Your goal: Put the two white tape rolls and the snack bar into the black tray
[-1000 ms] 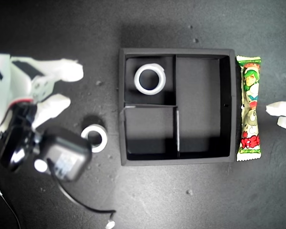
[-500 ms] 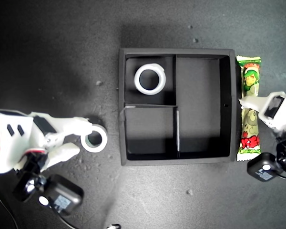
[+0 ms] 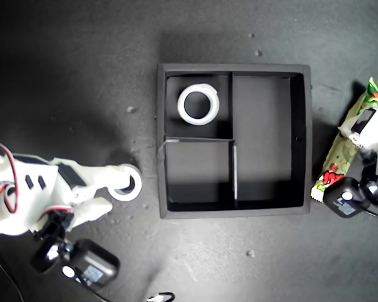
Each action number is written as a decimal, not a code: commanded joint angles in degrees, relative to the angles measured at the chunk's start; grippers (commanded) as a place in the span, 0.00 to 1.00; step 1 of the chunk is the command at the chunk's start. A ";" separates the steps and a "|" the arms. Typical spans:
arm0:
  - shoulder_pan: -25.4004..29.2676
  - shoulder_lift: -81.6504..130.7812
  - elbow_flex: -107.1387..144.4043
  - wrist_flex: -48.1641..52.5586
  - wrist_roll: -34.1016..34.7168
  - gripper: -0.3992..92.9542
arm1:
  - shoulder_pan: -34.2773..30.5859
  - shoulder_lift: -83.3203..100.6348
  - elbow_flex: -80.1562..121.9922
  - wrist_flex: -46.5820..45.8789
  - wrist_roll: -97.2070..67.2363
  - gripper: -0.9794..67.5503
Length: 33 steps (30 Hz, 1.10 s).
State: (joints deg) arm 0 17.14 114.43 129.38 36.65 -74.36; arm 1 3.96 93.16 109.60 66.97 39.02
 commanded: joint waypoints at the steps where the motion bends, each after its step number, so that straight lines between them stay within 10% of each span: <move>1: 1.14 -1.58 -1.49 -2.37 -0.97 0.16 | 2.02 1.49 -8.61 8.44 -1.76 0.01; 9: 2.02 -5.63 -1.67 -5.01 -1.85 0.16 | 3.43 10.02 -23.82 21.09 24.35 0.01; 18: 0.35 -11.43 -1.76 -6.59 -2.55 0.16 | -2.20 21.88 -17.49 8.53 48.52 0.01; 33: -7.73 -5.80 -5.71 5.19 -0.26 0.01 | -4.39 19.78 -10.37 -16.08 -26.02 0.01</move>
State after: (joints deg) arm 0 11.25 101.78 126.91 37.27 -76.46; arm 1 -1.14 112.50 98.44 58.62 24.96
